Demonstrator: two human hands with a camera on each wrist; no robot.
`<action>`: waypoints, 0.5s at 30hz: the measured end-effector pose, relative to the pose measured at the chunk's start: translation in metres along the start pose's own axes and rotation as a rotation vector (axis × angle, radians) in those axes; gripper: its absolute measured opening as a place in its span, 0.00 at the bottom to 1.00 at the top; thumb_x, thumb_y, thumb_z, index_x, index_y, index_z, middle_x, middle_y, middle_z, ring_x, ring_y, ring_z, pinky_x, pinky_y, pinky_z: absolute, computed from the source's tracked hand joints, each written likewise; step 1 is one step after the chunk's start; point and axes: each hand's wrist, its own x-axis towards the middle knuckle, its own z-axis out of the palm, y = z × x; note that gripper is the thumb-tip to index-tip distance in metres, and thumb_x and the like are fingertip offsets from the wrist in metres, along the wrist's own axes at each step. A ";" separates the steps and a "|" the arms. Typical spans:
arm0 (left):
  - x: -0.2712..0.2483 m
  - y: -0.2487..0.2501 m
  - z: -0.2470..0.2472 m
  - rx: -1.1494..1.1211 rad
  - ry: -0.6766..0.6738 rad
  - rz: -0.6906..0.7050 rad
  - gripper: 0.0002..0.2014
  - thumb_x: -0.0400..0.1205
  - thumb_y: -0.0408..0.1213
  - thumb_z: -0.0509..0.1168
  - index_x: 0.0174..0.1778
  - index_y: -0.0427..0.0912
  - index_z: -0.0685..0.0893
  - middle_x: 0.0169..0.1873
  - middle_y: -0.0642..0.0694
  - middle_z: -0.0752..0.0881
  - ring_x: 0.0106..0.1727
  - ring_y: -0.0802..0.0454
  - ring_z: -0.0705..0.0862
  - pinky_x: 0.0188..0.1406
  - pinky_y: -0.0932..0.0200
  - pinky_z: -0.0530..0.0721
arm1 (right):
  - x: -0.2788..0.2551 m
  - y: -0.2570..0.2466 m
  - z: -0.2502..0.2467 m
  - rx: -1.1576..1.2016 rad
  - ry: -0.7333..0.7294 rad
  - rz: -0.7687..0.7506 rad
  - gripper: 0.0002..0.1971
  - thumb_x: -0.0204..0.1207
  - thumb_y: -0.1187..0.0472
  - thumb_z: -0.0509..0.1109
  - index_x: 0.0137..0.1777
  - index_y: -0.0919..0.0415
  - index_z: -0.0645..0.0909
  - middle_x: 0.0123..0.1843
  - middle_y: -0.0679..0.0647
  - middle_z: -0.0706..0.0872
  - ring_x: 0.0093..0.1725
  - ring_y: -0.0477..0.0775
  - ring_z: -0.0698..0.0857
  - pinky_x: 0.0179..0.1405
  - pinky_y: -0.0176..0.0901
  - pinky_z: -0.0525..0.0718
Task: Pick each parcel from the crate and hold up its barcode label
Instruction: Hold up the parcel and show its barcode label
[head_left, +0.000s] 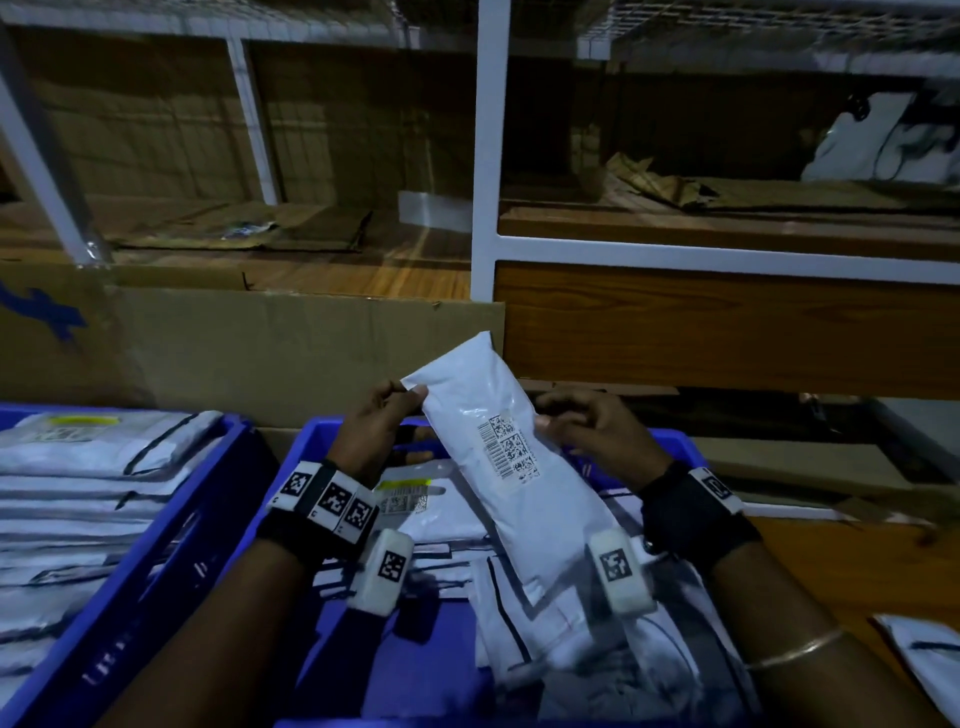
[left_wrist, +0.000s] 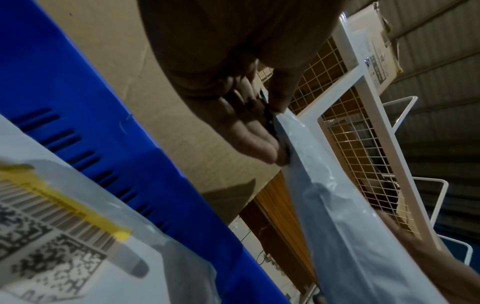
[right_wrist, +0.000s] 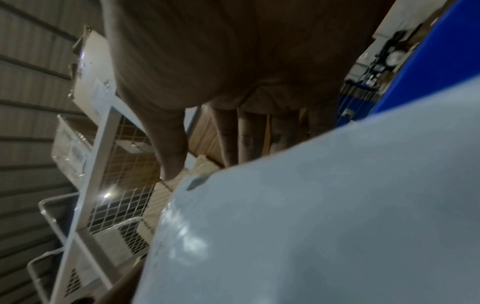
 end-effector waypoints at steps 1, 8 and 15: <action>-0.001 0.000 0.001 -0.001 -0.012 0.008 0.09 0.85 0.42 0.65 0.41 0.43 0.75 0.39 0.44 0.87 0.35 0.46 0.89 0.29 0.55 0.86 | 0.001 -0.002 0.005 0.009 -0.031 -0.002 0.17 0.74 0.62 0.76 0.62 0.68 0.83 0.50 0.59 0.92 0.47 0.50 0.91 0.41 0.41 0.87; -0.002 0.000 0.005 -0.062 -0.083 0.022 0.10 0.80 0.48 0.67 0.43 0.46 0.77 0.43 0.45 0.89 0.39 0.45 0.89 0.31 0.53 0.87 | 0.004 -0.004 0.021 0.120 -0.022 -0.030 0.11 0.75 0.66 0.75 0.57 0.62 0.86 0.55 0.55 0.92 0.55 0.56 0.90 0.53 0.52 0.89; -0.005 -0.008 0.012 0.105 -0.265 0.000 0.19 0.69 0.36 0.78 0.54 0.41 0.83 0.41 0.46 0.89 0.41 0.51 0.87 0.40 0.56 0.83 | 0.004 0.006 0.021 0.505 0.239 0.089 0.17 0.78 0.65 0.72 0.66 0.60 0.78 0.58 0.56 0.91 0.55 0.58 0.90 0.44 0.54 0.90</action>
